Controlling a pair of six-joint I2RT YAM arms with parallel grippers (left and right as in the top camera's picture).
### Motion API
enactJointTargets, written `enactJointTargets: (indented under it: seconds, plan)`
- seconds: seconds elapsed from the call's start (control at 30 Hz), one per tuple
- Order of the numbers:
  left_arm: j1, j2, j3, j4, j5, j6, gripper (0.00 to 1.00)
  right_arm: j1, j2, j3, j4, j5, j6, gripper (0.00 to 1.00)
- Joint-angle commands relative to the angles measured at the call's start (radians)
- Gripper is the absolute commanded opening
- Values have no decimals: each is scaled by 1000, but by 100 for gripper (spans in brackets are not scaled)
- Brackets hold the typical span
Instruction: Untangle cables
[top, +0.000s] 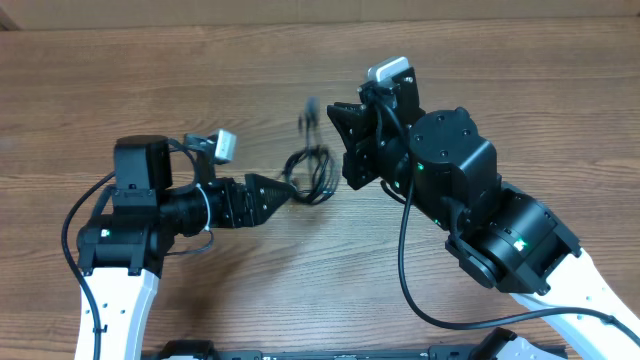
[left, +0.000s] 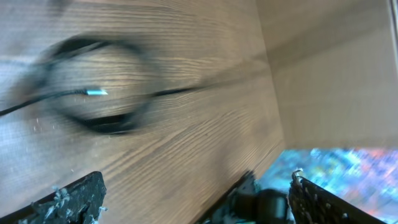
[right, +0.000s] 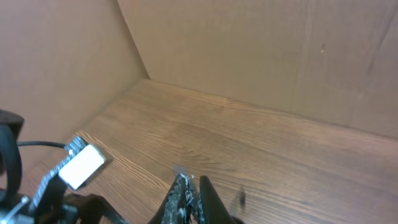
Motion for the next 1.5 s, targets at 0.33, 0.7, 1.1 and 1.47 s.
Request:
enactJointTargets:
  seconds: [0.33,0.7,1.1,1.47]
  plan:
    - [-12,-2,16,-18,-33,133,100,2,-11,27,-219,52,69,66]
    - [-11,-2,16,64,-275,-288,96,2,127,27,-441,-212,-312,67]
    - [30,-2,17,105,-382,-604,89,2,414,26,-483,-287,-724,66]
    - [76,-2,17,128,-370,-611,91,2,591,25,-322,-383,-956,67]
